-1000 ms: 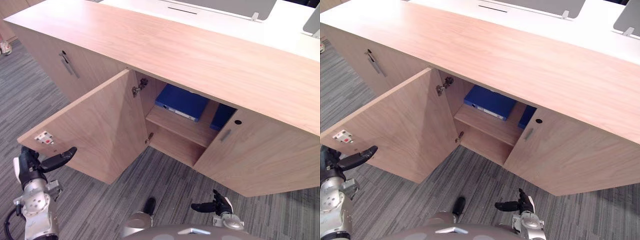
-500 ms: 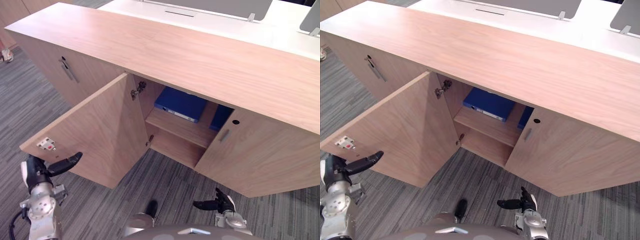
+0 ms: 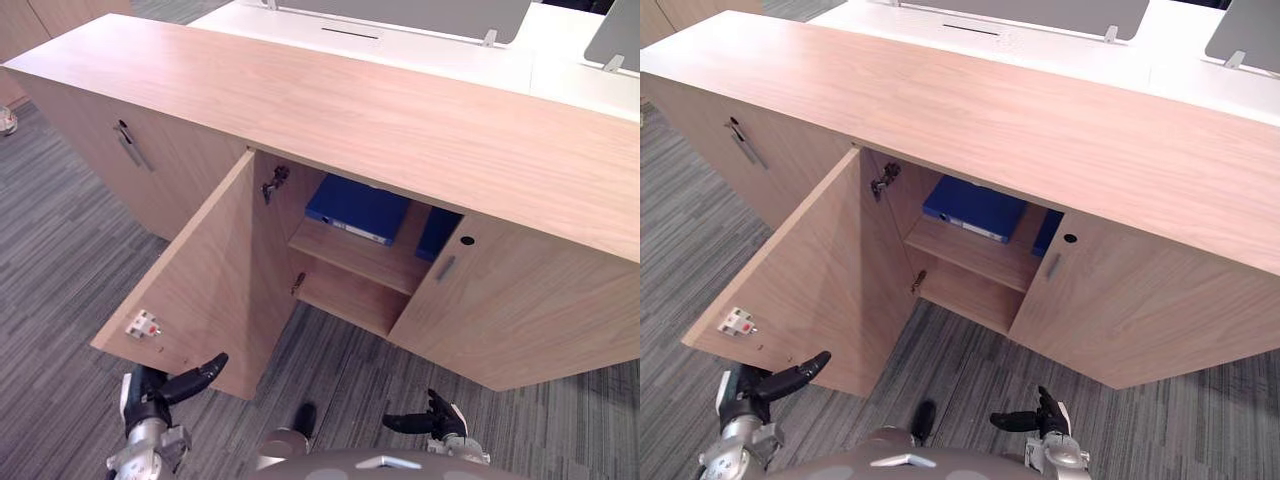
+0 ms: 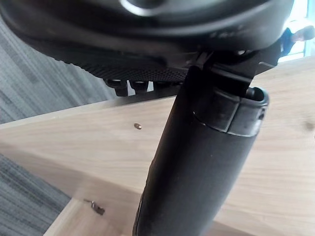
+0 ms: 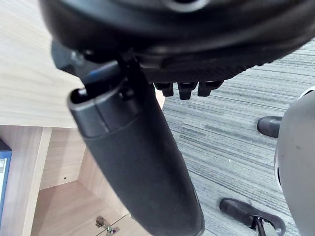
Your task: Walk over to the cabinet, pick up the folder, carry it to the office cabinet, place the folder inside the office cabinet, then close the office cabinet door
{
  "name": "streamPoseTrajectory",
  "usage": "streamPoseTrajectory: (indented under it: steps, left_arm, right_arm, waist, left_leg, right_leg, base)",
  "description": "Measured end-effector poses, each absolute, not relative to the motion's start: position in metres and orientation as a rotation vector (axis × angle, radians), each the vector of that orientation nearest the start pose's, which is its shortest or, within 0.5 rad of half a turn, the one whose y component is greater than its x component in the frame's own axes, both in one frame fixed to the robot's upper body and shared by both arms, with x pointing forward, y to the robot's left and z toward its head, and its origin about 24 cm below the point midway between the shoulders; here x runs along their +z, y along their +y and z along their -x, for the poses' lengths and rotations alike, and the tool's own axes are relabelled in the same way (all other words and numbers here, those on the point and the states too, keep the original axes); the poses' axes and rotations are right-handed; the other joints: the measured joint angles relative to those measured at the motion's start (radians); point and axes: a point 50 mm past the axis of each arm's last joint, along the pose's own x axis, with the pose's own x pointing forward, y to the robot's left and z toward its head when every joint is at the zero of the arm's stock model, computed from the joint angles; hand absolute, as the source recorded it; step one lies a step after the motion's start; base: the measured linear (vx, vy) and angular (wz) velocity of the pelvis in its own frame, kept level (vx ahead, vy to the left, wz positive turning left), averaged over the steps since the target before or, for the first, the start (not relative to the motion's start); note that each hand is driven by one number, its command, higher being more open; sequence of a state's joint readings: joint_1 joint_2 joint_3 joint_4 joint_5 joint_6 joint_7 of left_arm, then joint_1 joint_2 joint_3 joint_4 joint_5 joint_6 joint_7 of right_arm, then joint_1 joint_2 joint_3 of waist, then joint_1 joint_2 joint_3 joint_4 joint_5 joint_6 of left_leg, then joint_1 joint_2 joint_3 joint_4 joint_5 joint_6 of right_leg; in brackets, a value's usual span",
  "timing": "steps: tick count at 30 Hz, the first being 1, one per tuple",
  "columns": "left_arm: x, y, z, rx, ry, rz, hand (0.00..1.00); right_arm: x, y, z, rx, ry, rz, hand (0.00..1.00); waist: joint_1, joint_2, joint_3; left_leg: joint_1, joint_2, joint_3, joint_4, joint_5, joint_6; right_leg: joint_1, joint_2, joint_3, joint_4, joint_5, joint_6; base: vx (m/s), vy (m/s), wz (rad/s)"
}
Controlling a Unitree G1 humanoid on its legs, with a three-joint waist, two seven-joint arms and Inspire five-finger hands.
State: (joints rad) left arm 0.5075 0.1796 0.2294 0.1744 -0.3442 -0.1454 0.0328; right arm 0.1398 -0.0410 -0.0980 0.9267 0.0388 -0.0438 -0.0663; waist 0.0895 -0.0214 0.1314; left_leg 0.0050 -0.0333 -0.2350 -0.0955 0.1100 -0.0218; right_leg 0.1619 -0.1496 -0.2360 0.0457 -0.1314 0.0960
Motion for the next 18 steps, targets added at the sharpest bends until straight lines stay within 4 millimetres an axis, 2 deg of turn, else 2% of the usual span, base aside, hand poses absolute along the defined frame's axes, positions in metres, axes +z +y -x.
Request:
streamPoseTrajectory:
  steps: [8,11,16,18]
  left_arm:
    - [-0.062,0.245,-0.092,0.339,0.494,0.121,1.00]
    - [-0.067,0.230,-0.094,0.263,0.525,0.139,1.00]
    - [-0.075,0.189,-0.093,0.038,0.577,0.170,1.00]
    - [-0.076,0.181,-0.096,0.008,0.574,0.182,1.00]
  right_arm:
    - [-0.152,-0.188,-0.101,-0.229,0.995,-0.016,1.00]
    - [-0.151,-0.188,-0.103,-0.230,0.988,-0.016,1.00]
    - [-0.147,-0.186,-0.112,-0.225,0.949,-0.019,1.00]
    - [-0.146,-0.184,-0.115,-0.222,0.937,-0.024,1.00]
  waist:
    - [-0.002,0.004,-0.001]
    - [-0.011,0.005,-0.001]
    - [-0.043,0.019,-0.005]
    - [-0.047,0.022,-0.006]
  left_leg:
    - [-0.014,0.006,0.052,0.000,-0.003,-0.004]
    - [-0.025,0.007,0.069,0.000,-0.002,-0.005]
    - [-0.029,0.020,0.124,0.001,-0.005,-0.002]
    - [-0.027,0.031,0.149,0.001,-0.007,-0.002]
  right_leg:
    - [-0.035,0.000,0.028,0.007,0.001,0.004]
    - [-0.053,-0.001,0.048,0.007,0.004,0.008]
    - [-0.084,0.006,0.104,0.006,0.017,0.006]
    - [-0.095,0.014,0.128,0.004,0.026,0.007]
  base:
    - [-0.02,0.008,-0.08]
    - [-0.01,0.020,-0.14]
    - [0.00,0.002,-0.31]
    - [0.00,-0.023,-0.43]
